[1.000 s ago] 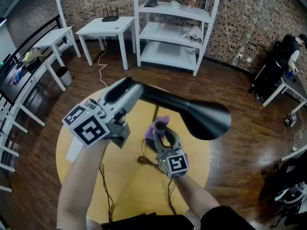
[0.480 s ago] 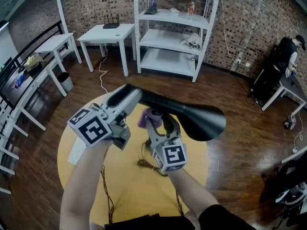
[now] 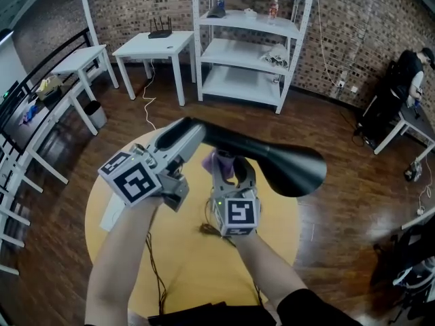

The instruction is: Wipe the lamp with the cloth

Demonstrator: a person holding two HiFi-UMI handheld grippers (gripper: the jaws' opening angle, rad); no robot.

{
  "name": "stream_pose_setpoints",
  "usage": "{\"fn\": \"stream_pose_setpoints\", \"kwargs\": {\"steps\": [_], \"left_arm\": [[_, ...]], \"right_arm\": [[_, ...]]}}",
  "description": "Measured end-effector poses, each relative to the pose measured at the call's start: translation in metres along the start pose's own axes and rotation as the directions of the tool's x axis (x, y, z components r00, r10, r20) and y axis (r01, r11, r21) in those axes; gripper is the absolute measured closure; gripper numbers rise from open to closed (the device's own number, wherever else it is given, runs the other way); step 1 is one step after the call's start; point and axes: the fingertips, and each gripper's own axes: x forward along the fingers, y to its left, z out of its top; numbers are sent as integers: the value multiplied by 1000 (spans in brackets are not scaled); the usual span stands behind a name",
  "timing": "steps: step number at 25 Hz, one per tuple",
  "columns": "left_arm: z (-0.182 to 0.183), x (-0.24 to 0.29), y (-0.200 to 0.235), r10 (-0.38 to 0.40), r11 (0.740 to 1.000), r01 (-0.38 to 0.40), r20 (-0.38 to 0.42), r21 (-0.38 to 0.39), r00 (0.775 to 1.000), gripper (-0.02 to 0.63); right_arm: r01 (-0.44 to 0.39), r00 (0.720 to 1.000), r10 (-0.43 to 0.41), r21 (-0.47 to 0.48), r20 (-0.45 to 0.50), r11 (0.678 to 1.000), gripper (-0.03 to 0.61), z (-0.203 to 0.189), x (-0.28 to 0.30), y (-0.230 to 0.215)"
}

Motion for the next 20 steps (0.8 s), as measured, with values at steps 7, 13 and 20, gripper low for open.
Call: {"fn": "stream_pose_setpoints", "kwargs": {"steps": [7,13,20], "left_arm": [[1,6,-5,-9,1000,9,-1,8,1000,419],[7,10,-4,-16,1000,16,7,2,1000,422],[9,10,-9,-30,1000,30,19,-8,999,422]], "right_arm": [[-36,985,38,16,-169,999,443,-75,-6,-3],[-57,968,54,-7,-247,998,443,-115,-5,-1],[-92,926,76,-27,-370,995,442,-176,-15,0]]}}
